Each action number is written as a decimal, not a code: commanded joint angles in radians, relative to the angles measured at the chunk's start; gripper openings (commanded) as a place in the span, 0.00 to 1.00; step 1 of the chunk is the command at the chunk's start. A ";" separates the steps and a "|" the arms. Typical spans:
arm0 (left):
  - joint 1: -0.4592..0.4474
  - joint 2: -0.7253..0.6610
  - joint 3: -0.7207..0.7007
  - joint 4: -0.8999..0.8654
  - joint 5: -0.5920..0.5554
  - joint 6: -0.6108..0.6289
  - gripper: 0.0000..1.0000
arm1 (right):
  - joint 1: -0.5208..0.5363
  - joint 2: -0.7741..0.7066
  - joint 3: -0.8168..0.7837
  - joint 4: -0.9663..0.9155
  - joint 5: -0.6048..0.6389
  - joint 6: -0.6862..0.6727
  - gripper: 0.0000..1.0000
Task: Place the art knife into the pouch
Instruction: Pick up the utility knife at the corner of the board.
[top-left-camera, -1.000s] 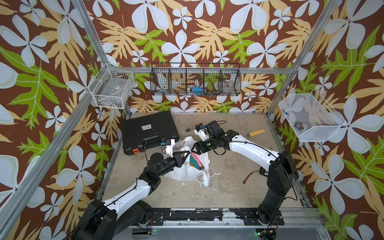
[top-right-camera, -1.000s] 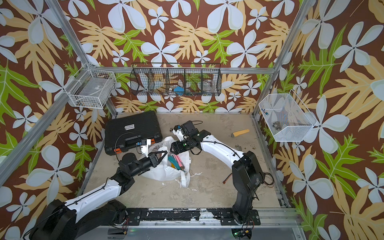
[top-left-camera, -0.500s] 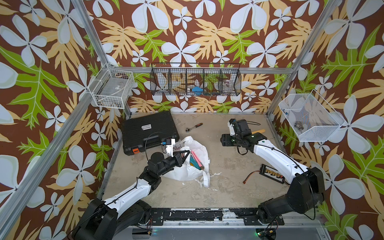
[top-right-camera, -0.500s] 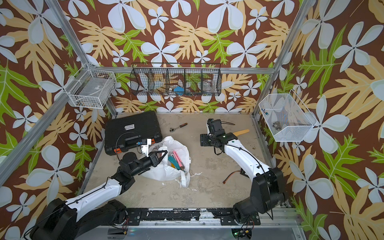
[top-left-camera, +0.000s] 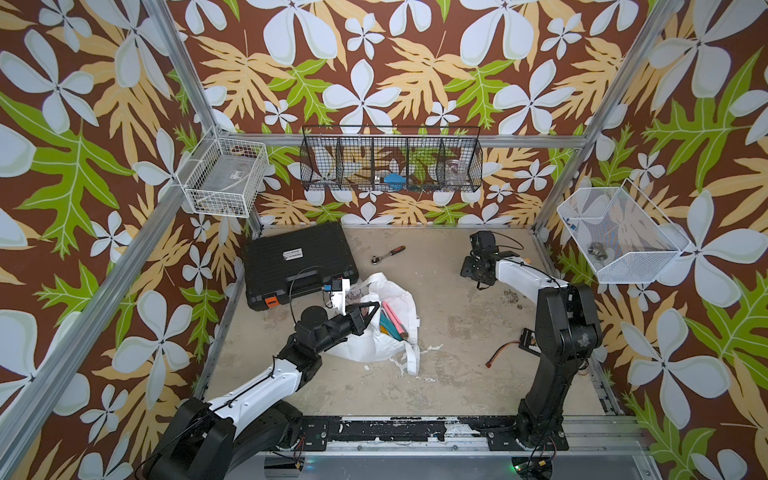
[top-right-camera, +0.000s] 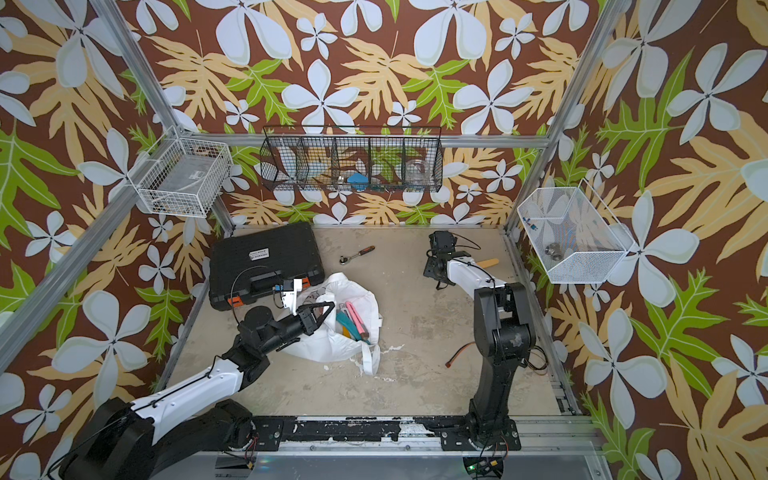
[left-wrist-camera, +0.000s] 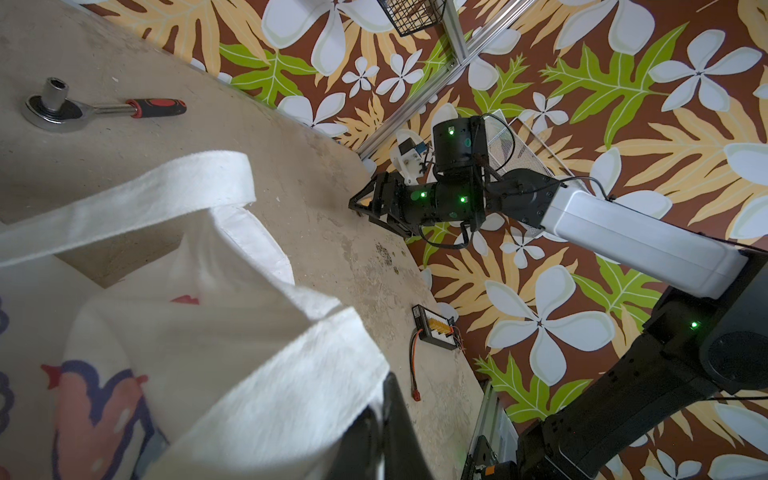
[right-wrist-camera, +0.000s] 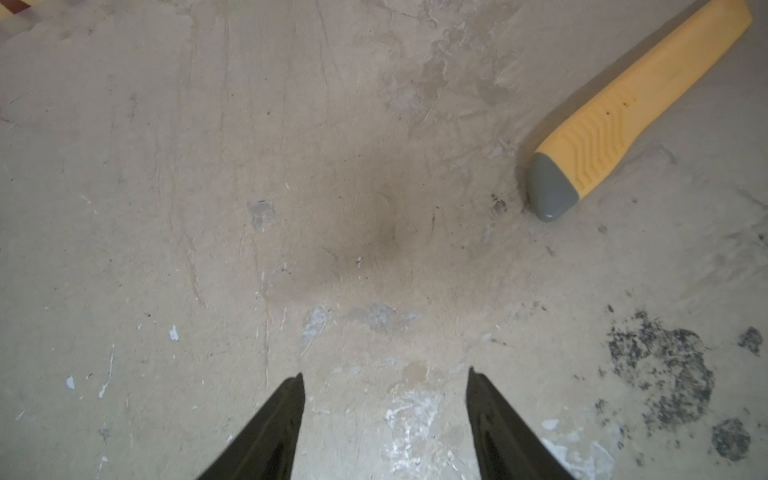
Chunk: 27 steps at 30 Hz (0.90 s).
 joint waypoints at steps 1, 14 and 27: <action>-0.001 -0.003 -0.006 0.039 0.016 -0.001 0.00 | -0.014 0.016 0.019 0.046 0.171 0.097 0.65; -0.002 0.003 -0.014 0.055 0.019 -0.004 0.00 | -0.081 0.137 0.128 -0.050 0.404 0.501 0.61; -0.001 0.031 -0.017 0.076 0.016 -0.002 0.00 | -0.182 0.257 0.213 -0.055 0.376 0.503 0.60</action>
